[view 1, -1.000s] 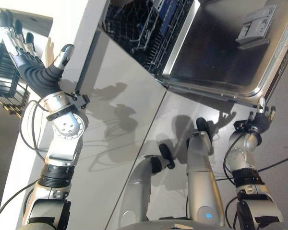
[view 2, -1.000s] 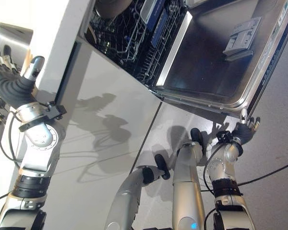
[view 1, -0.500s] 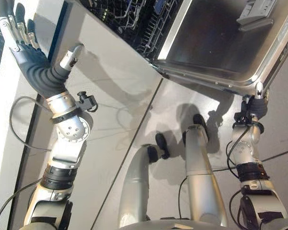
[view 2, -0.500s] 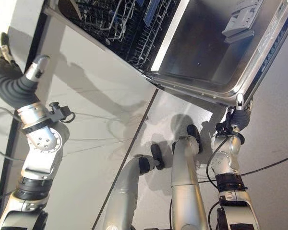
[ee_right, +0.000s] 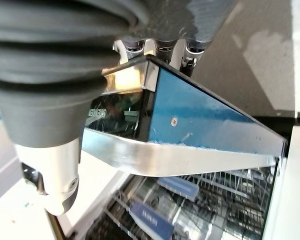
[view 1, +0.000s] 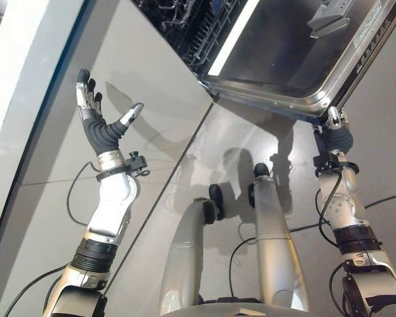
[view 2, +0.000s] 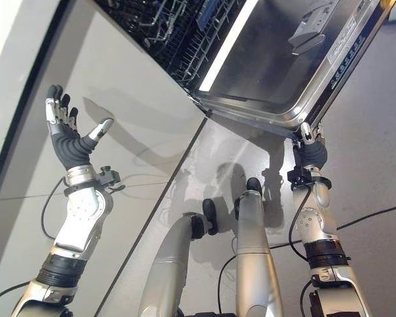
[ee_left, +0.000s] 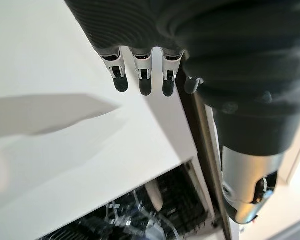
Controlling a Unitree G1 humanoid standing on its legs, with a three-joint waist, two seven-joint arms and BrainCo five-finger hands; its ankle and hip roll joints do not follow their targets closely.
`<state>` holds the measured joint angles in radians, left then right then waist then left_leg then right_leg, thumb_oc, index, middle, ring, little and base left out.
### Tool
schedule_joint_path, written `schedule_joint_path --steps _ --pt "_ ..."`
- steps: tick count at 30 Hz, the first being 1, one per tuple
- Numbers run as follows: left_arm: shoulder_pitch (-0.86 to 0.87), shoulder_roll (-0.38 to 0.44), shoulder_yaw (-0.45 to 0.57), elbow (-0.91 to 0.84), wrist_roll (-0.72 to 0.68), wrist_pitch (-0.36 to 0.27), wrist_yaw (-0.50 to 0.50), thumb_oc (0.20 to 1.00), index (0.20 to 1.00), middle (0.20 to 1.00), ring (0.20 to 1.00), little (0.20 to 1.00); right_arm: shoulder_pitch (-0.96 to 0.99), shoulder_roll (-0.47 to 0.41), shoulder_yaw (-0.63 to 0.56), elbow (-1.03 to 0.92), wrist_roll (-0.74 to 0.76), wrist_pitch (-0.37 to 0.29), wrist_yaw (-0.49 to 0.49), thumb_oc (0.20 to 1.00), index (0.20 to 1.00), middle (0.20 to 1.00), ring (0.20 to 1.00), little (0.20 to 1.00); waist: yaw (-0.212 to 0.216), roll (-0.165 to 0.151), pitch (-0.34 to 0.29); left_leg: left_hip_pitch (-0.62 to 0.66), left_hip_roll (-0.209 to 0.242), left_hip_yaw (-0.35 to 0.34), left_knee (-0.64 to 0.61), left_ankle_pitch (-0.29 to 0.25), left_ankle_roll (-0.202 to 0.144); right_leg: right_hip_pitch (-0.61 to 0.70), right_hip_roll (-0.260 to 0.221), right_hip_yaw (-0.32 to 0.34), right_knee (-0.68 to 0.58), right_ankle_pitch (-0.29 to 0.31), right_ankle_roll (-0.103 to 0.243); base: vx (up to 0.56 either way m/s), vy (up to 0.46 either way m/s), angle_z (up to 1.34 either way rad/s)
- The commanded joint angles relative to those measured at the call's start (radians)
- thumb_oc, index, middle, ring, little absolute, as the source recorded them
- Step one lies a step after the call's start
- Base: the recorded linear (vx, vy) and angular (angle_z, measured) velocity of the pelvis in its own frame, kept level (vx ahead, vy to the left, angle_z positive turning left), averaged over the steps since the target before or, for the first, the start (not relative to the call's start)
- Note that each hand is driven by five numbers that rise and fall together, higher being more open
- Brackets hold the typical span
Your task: Pick up plates and place into dishwasher.
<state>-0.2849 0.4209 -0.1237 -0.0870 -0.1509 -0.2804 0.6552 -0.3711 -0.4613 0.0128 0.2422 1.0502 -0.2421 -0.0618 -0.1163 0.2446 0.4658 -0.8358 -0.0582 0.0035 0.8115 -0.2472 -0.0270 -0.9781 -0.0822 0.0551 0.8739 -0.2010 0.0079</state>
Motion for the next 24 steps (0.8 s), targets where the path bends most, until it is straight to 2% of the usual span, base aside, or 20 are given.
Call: schedule_joint_path --steps 1,6,11,18,24 --pt "-0.051 0.135 0.093 -0.029 -0.038 -0.045 -0.011 1.000 1.000 1.000 1.000 1.000 -0.308 0.034 0.109 -0.292 -0.113 -0.095 0.181 1.000 1.000 1.000 1.000 1.000 0.059 -0.078 0.054 0.042 -0.044 0.025 0.033 0.002 0.074 0.139 -0.018 0.068 -0.179 0.177 0.030 0.04 0.002 0.10" --pt "-0.036 0.156 0.118 -0.013 -0.061 -0.058 -0.043 1.000 1.000 1.000 1.000 1.000 -0.322 0.069 0.105 -0.326 -0.155 -0.130 0.180 1.000 1.000 1.000 1.000 1.000 0.101 -0.129 0.054 0.102 -0.056 0.001 0.040 -0.019 0.083 0.230 -0.017 0.046 -0.206 0.180 0.032 0.05 -0.018 0.14" --pt "-0.013 0.162 0.145 0.005 -0.081 -0.080 -0.071 1.000 1.000 1.000 1.000 1.000 -0.315 0.077 0.091 -0.337 -0.176 -0.137 0.187 1.000 1.000 1.000 1.000 1.000 0.143 -0.170 0.046 0.180 -0.074 -0.029 0.002 -0.013 0.091 0.330 -0.022 0.031 -0.254 0.187 0.032 0.09 0.010 0.26" --pt "0.030 0.181 0.160 0.009 -0.087 -0.106 -0.116 1.000 1.000 1.000 1.000 1.000 -0.270 0.083 0.066 -0.317 -0.157 -0.147 0.190 1.000 1.000 1.000 1.000 1.000 0.218 -0.240 -0.012 0.276 -0.089 -0.100 -0.107 0.024 0.101 0.482 -0.045 -0.019 -0.372 0.205 0.039 0.12 -0.027 0.28" --pt "0.107 0.184 0.187 -0.008 -0.095 -0.124 -0.182 1.000 1.000 1.000 1.000 1.000 -0.220 0.104 0.061 -0.319 -0.161 -0.170 0.167 1.000 1.000 1.000 1.000 1.000 0.295 -0.308 -0.066 0.366 -0.089 -0.158 -0.211 0.061 0.100 0.641 -0.065 -0.092 -0.495 0.223 0.031 0.15 -0.081 0.47"
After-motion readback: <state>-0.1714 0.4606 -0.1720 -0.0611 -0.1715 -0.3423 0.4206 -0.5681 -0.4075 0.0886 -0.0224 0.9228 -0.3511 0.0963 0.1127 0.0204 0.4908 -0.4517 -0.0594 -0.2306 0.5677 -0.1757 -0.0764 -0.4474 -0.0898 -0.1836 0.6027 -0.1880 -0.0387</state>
